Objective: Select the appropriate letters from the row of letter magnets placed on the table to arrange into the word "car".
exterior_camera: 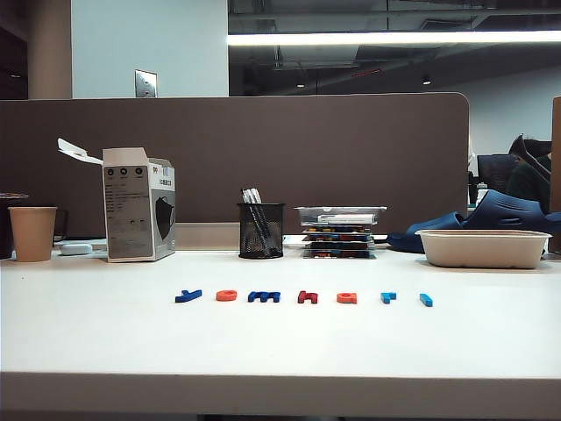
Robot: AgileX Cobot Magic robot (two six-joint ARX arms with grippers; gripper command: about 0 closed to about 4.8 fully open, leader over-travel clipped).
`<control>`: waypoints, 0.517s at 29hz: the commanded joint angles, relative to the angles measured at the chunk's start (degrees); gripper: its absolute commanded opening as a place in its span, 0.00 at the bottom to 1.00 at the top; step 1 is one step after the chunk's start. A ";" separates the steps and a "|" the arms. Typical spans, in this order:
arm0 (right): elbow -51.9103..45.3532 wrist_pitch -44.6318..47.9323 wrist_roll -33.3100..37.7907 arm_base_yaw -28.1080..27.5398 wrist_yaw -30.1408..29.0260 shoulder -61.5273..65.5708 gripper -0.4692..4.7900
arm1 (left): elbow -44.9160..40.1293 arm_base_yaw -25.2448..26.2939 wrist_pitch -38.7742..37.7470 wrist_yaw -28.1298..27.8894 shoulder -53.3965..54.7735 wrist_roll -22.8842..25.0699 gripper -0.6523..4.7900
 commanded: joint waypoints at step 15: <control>15.17 -16.15 0.26 -0.04 -0.13 -0.39 0.08 | 12.28 0.11 -14.19 16.00 0.07 -0.02 0.11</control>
